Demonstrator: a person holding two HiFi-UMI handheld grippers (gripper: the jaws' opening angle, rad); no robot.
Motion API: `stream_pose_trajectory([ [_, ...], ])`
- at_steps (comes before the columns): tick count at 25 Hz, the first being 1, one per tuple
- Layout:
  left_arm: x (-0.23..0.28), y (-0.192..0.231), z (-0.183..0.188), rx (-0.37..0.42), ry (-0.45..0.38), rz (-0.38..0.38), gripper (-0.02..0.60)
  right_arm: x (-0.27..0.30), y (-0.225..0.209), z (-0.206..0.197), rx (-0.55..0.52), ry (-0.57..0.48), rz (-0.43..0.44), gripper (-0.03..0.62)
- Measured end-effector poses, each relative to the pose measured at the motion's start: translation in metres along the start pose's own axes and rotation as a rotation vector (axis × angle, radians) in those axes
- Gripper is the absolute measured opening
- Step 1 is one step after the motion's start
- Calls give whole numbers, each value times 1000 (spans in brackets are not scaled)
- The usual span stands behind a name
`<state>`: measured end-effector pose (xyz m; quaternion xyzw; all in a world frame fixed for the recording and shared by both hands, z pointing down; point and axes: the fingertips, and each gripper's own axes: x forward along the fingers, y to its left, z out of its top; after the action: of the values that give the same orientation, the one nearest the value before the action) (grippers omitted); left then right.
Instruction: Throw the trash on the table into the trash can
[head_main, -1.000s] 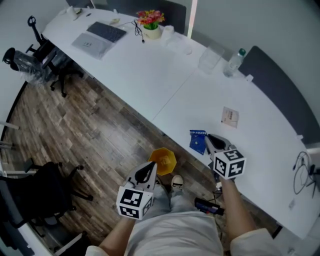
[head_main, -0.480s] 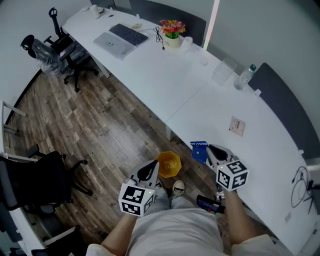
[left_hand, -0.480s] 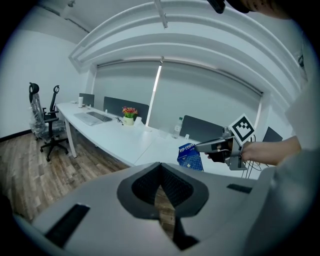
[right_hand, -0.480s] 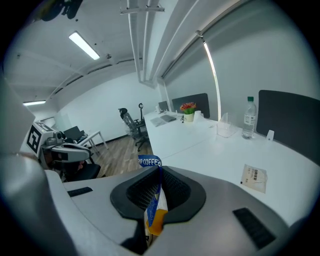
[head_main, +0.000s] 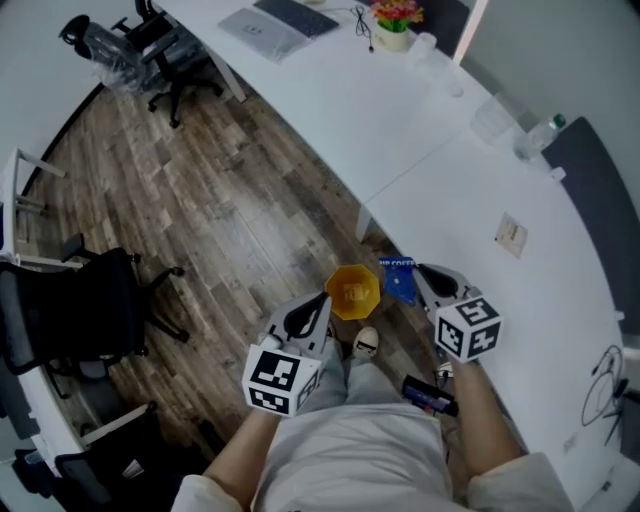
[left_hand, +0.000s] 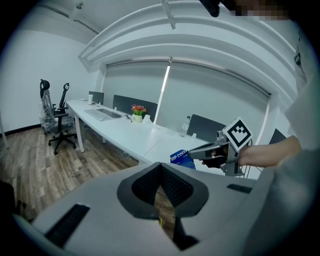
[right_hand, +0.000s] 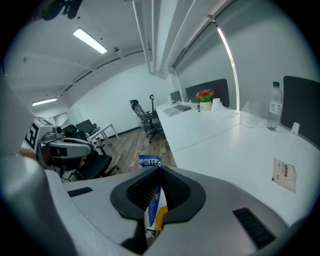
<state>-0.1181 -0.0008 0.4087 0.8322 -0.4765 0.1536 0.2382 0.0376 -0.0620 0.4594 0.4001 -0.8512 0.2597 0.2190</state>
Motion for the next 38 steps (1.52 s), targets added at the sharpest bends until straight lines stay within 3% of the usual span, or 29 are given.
stream_pose_trajectory([
  [9,27,29,-57,-63,50,5,0,63,10,-64,-49,152,68,43],
  [16,63,66,-119,-139,101,36,0,118,7,-127,-114,205,86,43],
  [26,109,95,-219,-164,168,44,0,197,-18,-239,-91,291,72,43],
  [38,157,114,-282,-160,167,19,0,271,-45,-346,-30,350,41,44],
])
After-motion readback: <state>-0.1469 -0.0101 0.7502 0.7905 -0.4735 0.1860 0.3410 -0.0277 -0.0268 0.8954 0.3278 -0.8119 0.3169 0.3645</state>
